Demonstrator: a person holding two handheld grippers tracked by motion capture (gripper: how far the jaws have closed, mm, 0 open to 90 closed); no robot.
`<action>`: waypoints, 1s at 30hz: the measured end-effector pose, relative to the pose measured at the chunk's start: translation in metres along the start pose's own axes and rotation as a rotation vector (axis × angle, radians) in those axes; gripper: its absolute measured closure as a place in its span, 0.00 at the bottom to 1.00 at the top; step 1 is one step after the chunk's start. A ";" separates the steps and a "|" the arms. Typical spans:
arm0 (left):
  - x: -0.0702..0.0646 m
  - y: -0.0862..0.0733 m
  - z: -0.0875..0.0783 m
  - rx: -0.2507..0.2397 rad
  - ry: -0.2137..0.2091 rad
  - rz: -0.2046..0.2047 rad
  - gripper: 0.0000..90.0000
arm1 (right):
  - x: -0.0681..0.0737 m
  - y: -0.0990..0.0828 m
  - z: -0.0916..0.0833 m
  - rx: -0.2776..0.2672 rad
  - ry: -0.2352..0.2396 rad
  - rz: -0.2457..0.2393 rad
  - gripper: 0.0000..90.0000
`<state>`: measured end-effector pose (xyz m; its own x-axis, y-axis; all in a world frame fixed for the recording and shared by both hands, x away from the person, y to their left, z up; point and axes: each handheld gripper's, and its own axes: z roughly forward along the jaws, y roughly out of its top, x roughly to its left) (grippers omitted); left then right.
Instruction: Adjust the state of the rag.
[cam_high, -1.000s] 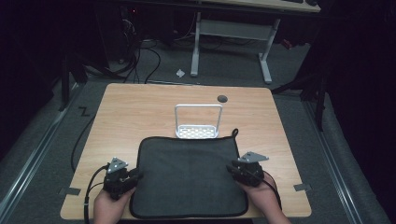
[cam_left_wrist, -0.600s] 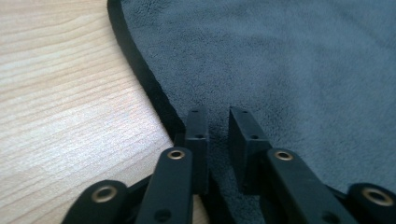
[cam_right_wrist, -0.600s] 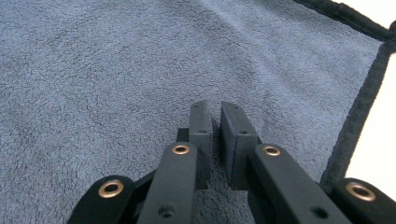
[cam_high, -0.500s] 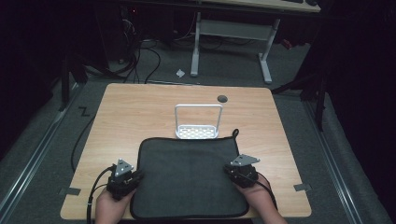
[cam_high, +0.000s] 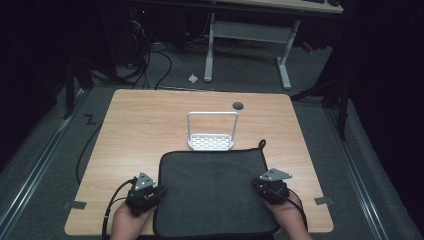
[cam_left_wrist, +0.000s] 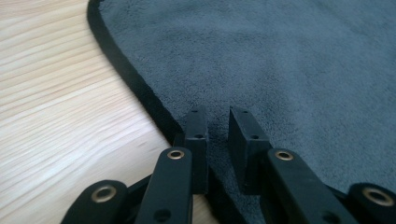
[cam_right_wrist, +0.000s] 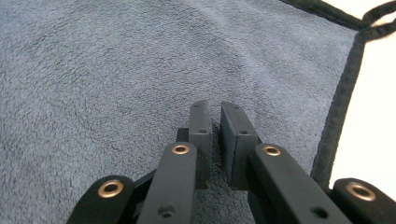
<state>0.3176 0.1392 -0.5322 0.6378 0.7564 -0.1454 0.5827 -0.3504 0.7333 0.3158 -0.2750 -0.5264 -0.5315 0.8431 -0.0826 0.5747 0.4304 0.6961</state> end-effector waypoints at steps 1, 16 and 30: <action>-0.006 0.003 0.005 0.002 -0.023 -0.004 0.85 | -0.006 -0.005 -0.005 0.004 -0.014 0.014 0.93; -0.031 0.019 0.029 -0.015 -0.122 -0.002 0.76 | -0.052 -0.027 -0.022 0.004 -0.106 0.152 0.90; 0.010 0.028 0.025 -0.088 -0.030 -0.086 0.56 | -0.018 -0.004 -0.013 -0.077 -0.014 0.096 0.78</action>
<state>0.3533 0.1232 -0.5298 0.6026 0.7645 -0.2292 0.5903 -0.2336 0.7727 0.3150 -0.2966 -0.5184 -0.4669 0.8840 -0.0224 0.5730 0.3217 0.7538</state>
